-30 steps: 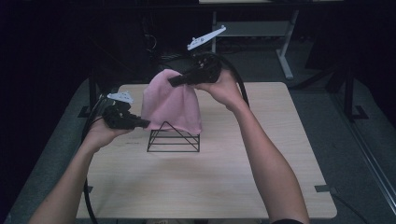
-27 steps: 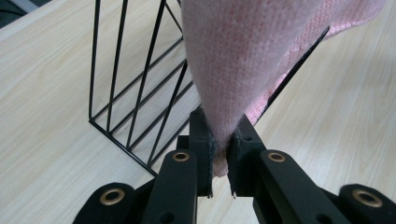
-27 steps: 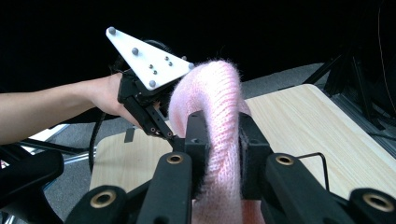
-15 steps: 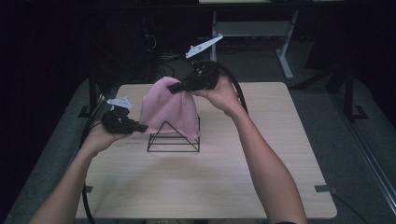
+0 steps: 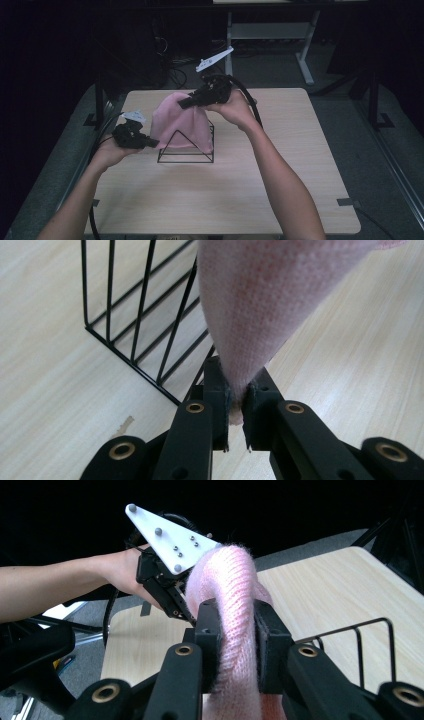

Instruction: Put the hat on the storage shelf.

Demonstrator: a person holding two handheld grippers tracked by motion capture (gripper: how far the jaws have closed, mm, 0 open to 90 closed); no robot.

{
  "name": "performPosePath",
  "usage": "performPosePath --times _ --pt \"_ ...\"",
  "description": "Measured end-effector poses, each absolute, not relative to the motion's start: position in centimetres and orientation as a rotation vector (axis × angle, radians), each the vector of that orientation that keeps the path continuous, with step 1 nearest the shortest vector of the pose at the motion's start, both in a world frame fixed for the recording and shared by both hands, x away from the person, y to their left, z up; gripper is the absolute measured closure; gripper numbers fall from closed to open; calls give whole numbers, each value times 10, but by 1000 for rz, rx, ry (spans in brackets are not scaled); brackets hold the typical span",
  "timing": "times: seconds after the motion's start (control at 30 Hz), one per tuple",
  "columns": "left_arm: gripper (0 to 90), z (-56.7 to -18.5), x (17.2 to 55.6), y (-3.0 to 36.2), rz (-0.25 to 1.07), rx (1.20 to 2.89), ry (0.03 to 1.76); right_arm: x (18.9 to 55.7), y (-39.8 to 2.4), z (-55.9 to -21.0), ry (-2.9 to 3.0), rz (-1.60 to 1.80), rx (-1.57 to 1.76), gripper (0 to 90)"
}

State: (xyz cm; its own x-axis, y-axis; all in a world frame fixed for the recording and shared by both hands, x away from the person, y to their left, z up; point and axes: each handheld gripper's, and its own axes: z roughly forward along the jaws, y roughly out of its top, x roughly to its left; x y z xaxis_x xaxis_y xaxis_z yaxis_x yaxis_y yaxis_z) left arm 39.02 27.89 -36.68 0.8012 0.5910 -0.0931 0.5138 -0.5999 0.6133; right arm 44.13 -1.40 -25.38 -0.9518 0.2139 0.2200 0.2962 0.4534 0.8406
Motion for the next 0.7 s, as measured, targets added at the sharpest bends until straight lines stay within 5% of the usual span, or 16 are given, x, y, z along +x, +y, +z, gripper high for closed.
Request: performPosePath --times 0.7 --pt "824 -392 390 280 146 2419 837 439 -5 -281 -2598 -1448 -449 734"
